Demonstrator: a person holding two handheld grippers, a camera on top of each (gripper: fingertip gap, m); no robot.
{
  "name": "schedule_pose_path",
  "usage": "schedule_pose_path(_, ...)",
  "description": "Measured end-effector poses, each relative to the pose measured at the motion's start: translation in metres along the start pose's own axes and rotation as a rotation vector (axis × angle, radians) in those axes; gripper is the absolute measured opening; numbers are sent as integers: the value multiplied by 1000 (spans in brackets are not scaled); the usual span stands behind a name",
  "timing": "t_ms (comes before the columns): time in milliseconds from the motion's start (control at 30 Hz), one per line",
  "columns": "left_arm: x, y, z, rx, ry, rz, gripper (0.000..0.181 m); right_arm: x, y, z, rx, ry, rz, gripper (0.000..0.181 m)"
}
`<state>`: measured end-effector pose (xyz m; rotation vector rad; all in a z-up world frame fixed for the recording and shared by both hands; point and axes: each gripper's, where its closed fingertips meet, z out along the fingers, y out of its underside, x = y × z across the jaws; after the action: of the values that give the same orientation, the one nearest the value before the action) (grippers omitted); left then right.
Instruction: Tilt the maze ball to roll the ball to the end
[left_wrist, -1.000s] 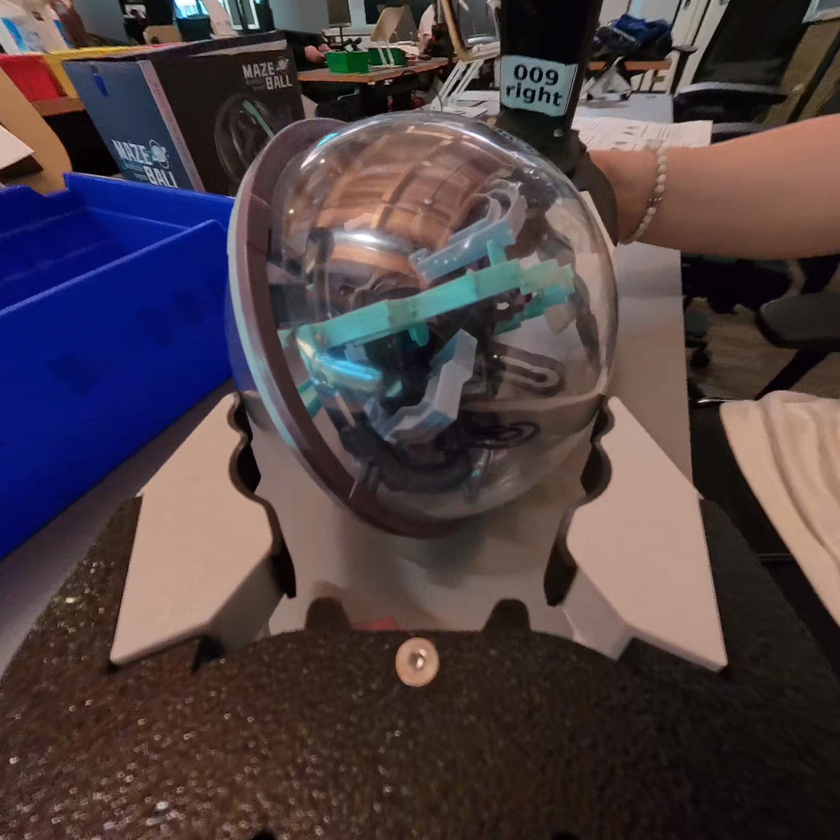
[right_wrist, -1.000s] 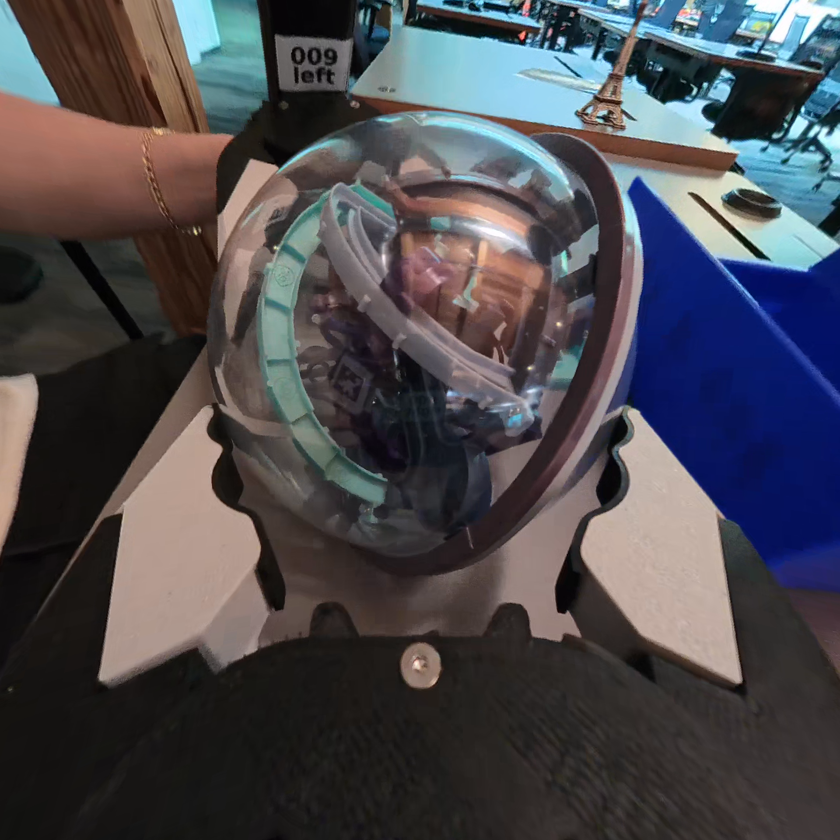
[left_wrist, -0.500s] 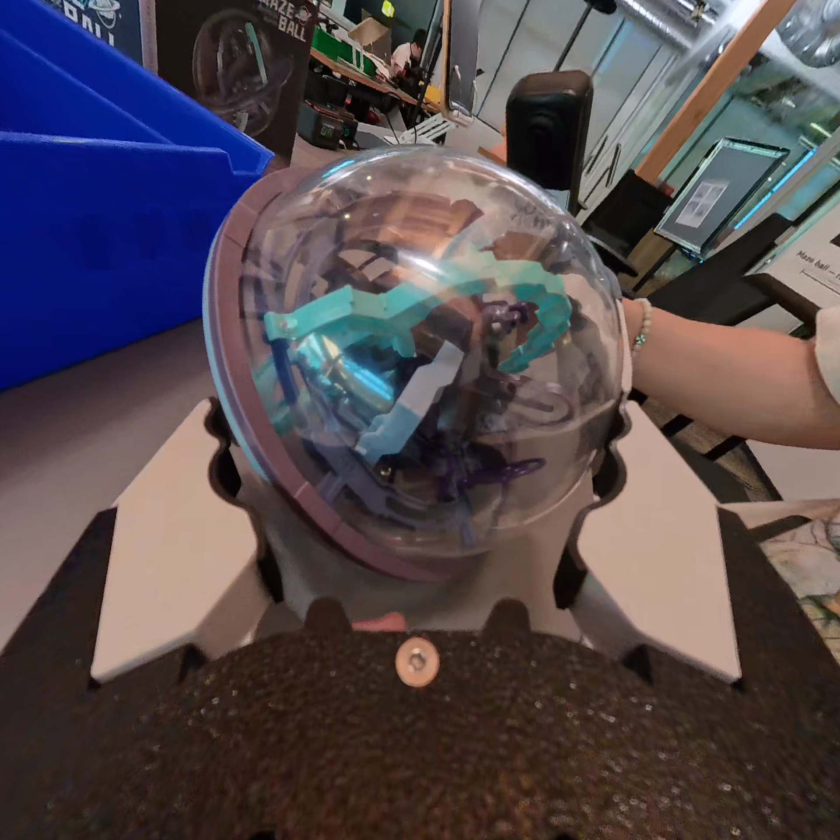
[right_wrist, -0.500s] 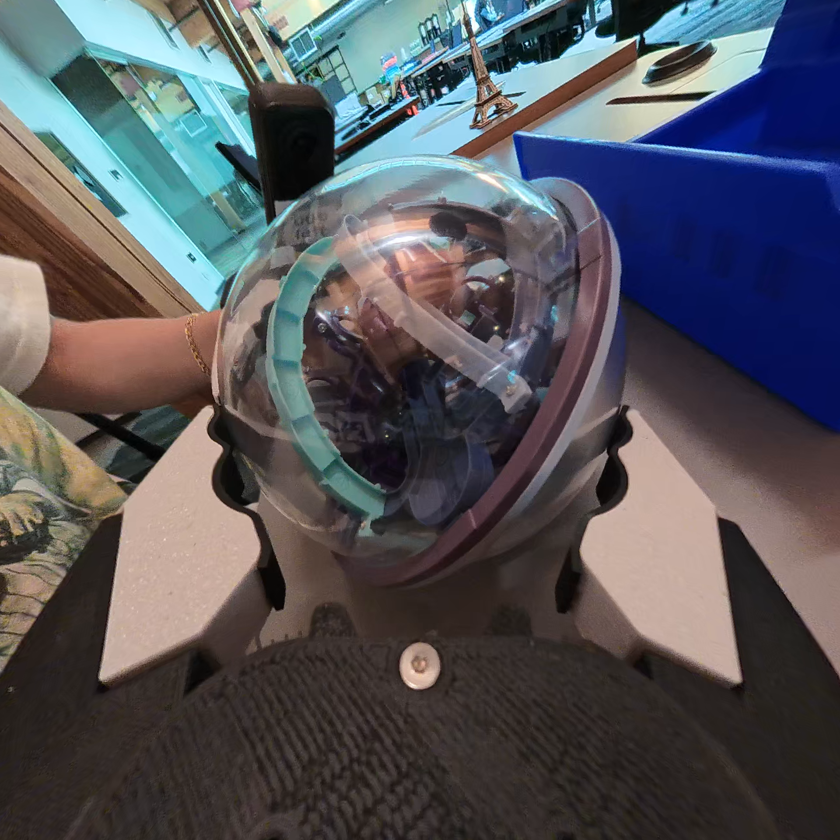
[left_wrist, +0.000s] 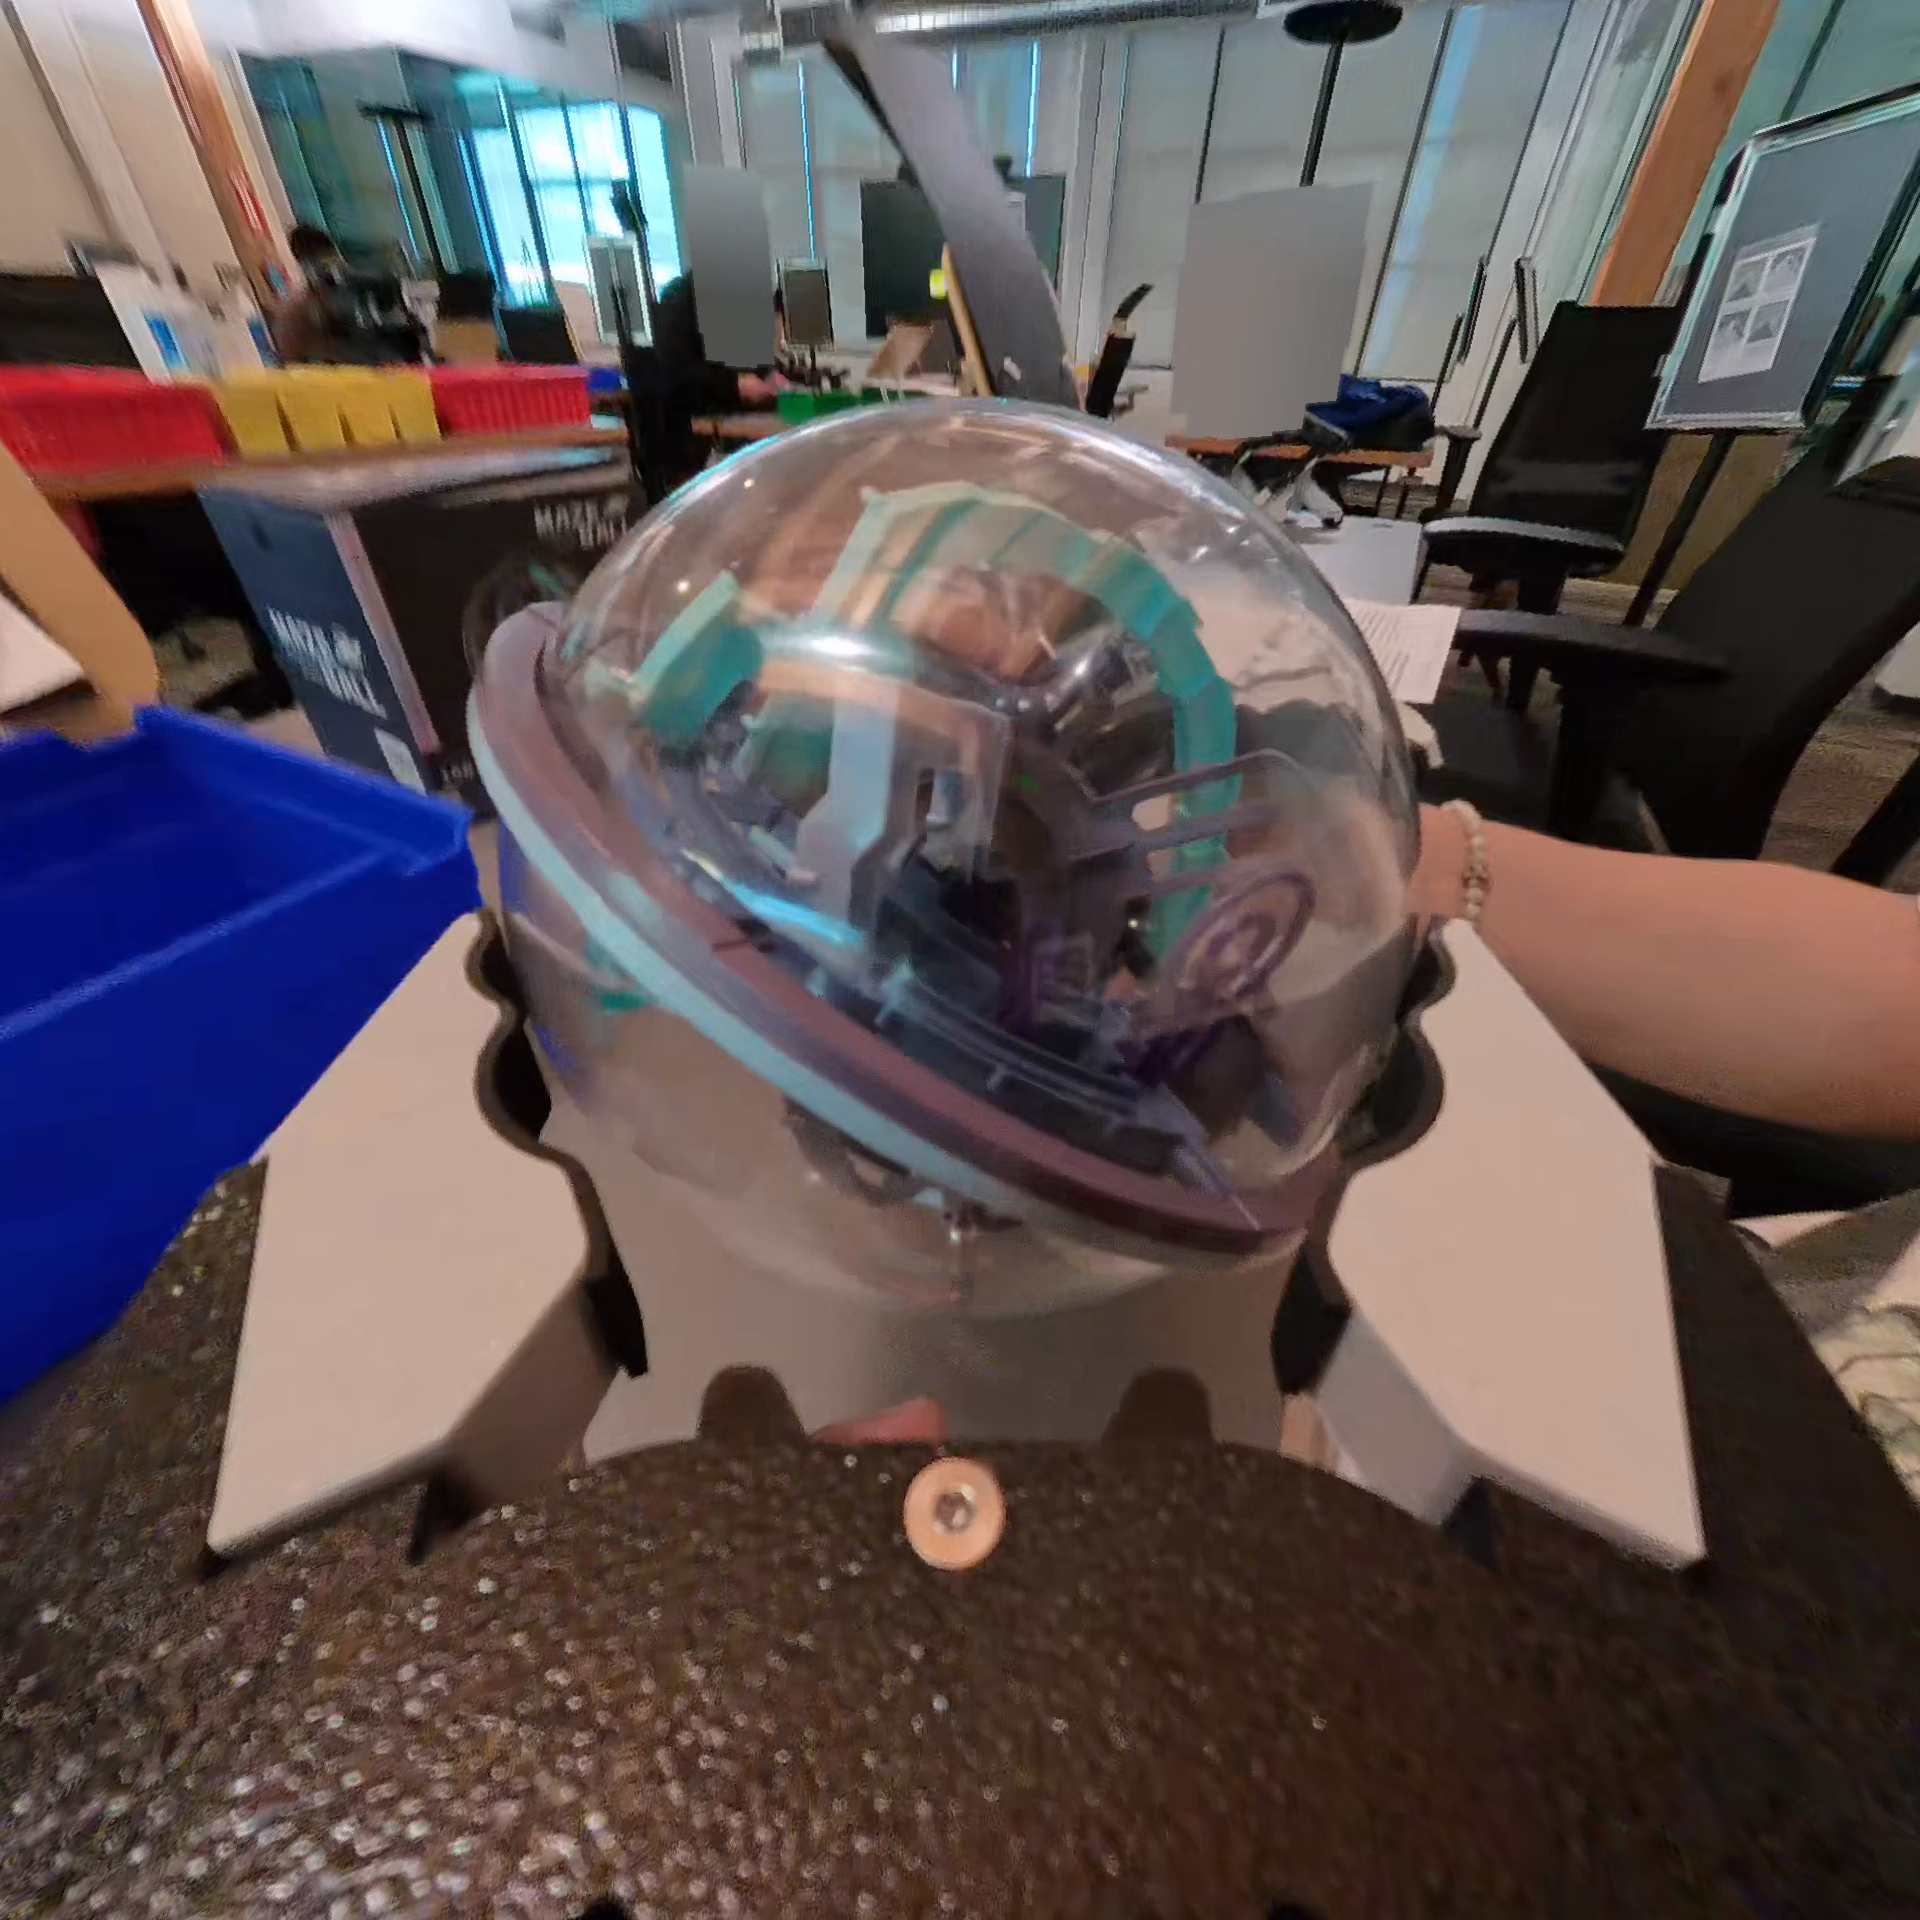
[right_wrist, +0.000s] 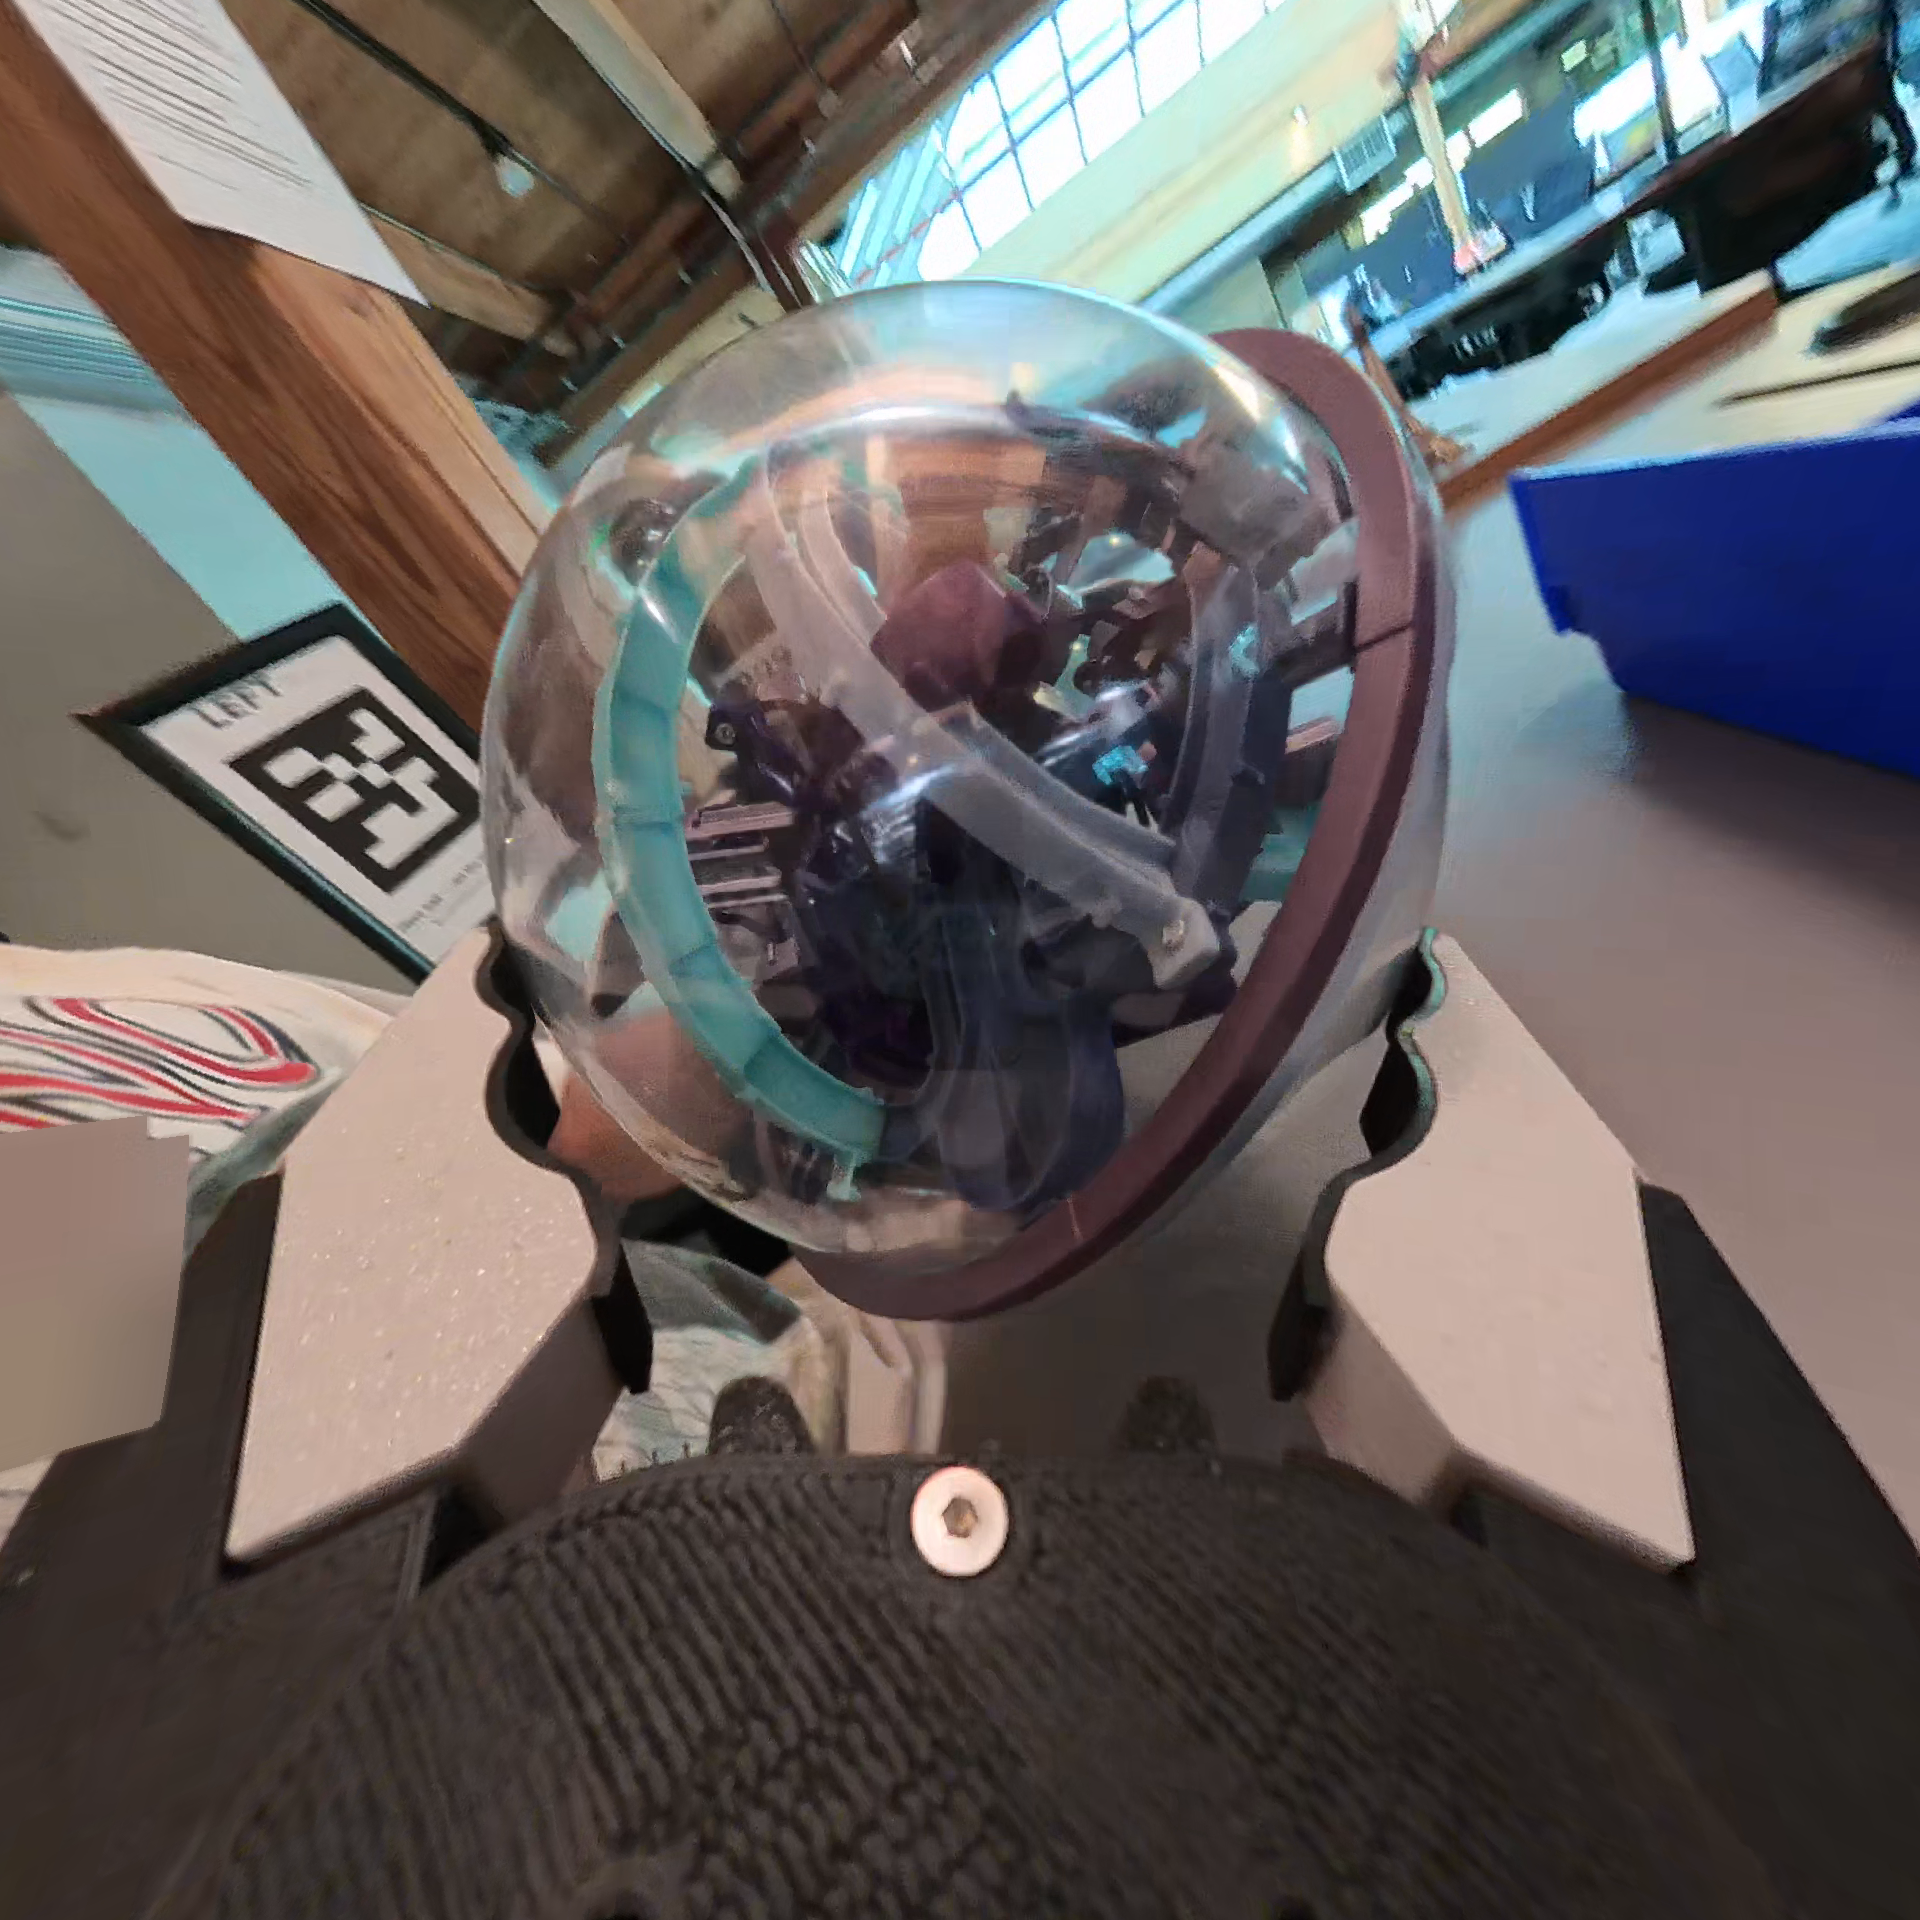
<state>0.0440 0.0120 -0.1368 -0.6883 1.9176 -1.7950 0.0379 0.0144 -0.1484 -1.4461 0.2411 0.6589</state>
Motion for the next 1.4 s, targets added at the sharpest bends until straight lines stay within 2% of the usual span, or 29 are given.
schedule_pose_path(133,38,-31,-9,87,-7,166,158,-49,-12,-5,68,-40,-78,156)
schedule_pose_path(233,57,-47,-13,116,-36,266,158,-77,-22,-8,62,-45,-89,156)
schedule_pose_path(333,65,-56,-12,145,-78,257,158,-90,-33,-12,80,-27,-88,156)
schedule_pose_path(767,52,-71,-4,193,-101,176,157,-84,-58,-13,138,-4,-27,155)
schedule_pose_path(900,57,-76,-9,222,-124,154,157,-92,-61,-10,152,-2,-15,155)
schedule_pose_path(1200,75,-99,-33,288,-127,218,157,-124,-65,6,151,-37,-78,155)
schedule_pose_path(1400,83,-103,-33,306,-119,224,157,-133,-67,3,153,-12,-106,155)
